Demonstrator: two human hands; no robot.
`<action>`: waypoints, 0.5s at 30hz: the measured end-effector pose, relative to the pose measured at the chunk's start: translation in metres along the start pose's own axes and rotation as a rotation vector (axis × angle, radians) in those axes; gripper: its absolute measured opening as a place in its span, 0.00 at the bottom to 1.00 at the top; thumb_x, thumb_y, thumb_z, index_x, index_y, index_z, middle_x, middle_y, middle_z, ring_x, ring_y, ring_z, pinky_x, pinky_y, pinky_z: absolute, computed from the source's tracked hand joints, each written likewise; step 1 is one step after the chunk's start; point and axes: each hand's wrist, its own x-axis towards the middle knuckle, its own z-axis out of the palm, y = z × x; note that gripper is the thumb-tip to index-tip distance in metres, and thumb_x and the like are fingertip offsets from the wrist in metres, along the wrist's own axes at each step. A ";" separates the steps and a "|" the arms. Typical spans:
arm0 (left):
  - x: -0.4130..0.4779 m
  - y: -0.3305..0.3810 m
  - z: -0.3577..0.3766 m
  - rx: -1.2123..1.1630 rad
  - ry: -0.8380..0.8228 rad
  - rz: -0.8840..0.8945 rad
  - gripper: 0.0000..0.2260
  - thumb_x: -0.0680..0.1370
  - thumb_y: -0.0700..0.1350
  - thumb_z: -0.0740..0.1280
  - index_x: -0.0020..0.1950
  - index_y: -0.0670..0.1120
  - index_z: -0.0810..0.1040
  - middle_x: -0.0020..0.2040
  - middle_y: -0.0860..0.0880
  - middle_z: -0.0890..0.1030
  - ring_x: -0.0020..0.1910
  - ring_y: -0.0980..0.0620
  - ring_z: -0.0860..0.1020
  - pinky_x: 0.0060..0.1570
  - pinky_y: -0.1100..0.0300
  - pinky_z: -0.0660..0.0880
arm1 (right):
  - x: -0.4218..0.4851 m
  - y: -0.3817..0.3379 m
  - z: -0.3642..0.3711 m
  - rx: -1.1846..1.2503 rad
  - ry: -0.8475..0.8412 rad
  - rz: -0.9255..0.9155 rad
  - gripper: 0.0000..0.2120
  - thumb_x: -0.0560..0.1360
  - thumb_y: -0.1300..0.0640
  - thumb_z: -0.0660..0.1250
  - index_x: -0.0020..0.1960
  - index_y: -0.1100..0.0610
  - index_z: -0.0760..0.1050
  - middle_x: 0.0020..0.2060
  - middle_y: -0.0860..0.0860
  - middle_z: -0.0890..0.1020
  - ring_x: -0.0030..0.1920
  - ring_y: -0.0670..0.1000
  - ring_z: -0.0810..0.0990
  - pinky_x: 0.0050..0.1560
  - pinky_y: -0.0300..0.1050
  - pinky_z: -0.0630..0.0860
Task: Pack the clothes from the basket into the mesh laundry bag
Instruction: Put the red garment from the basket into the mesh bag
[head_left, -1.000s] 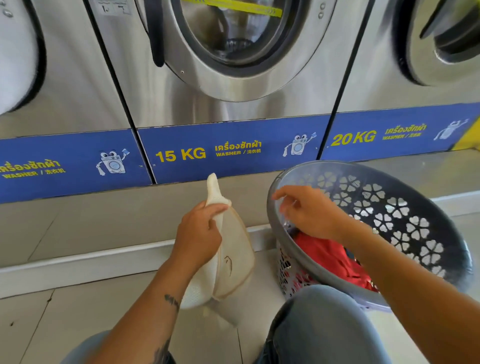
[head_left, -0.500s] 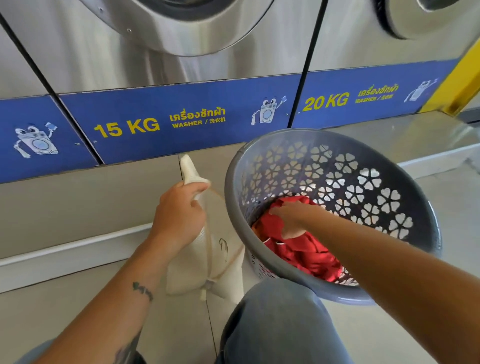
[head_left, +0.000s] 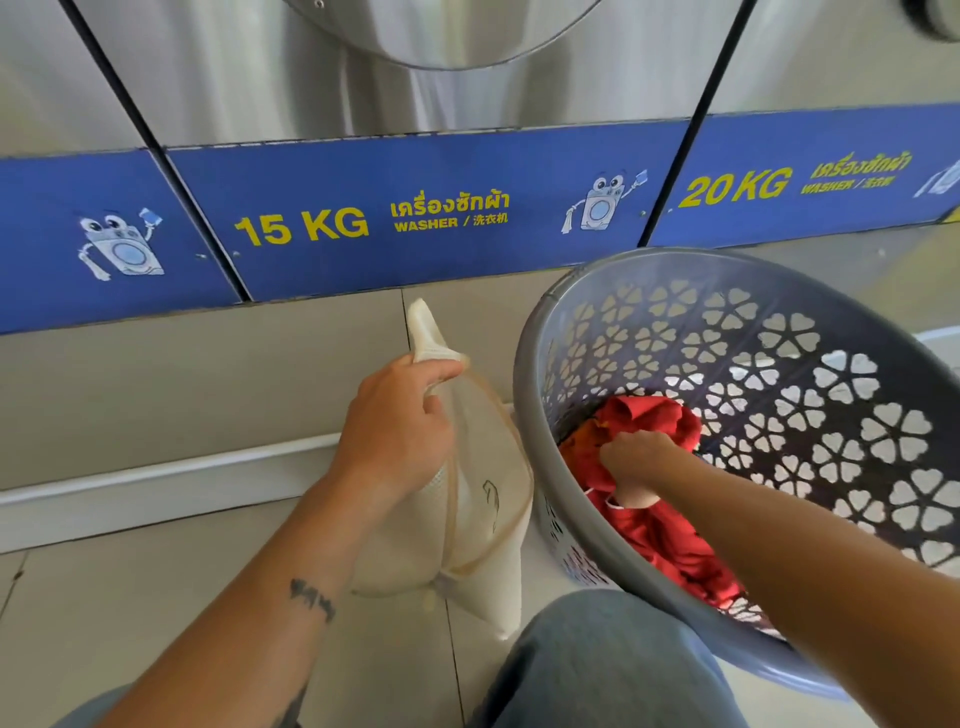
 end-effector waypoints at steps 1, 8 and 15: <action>-0.001 0.000 -0.001 0.003 0.002 0.011 0.21 0.79 0.35 0.59 0.67 0.52 0.78 0.68 0.51 0.76 0.67 0.49 0.73 0.66 0.53 0.71 | -0.004 0.002 -0.006 0.057 0.017 0.017 0.21 0.74 0.50 0.67 0.65 0.57 0.75 0.61 0.55 0.80 0.60 0.60 0.80 0.52 0.50 0.77; -0.022 0.016 -0.012 0.024 0.109 0.151 0.21 0.77 0.34 0.59 0.64 0.51 0.81 0.62 0.51 0.80 0.59 0.49 0.77 0.56 0.59 0.73 | -0.070 0.025 -0.085 1.114 0.369 -0.019 0.10 0.70 0.67 0.60 0.33 0.59 0.76 0.36 0.54 0.85 0.44 0.55 0.85 0.42 0.46 0.79; -0.050 0.031 -0.027 -0.092 0.246 0.158 0.20 0.77 0.33 0.61 0.62 0.51 0.81 0.59 0.51 0.81 0.56 0.49 0.78 0.59 0.53 0.74 | -0.177 0.011 -0.159 2.117 0.438 -0.459 0.15 0.74 0.72 0.60 0.46 0.59 0.83 0.47 0.58 0.86 0.48 0.56 0.83 0.54 0.53 0.76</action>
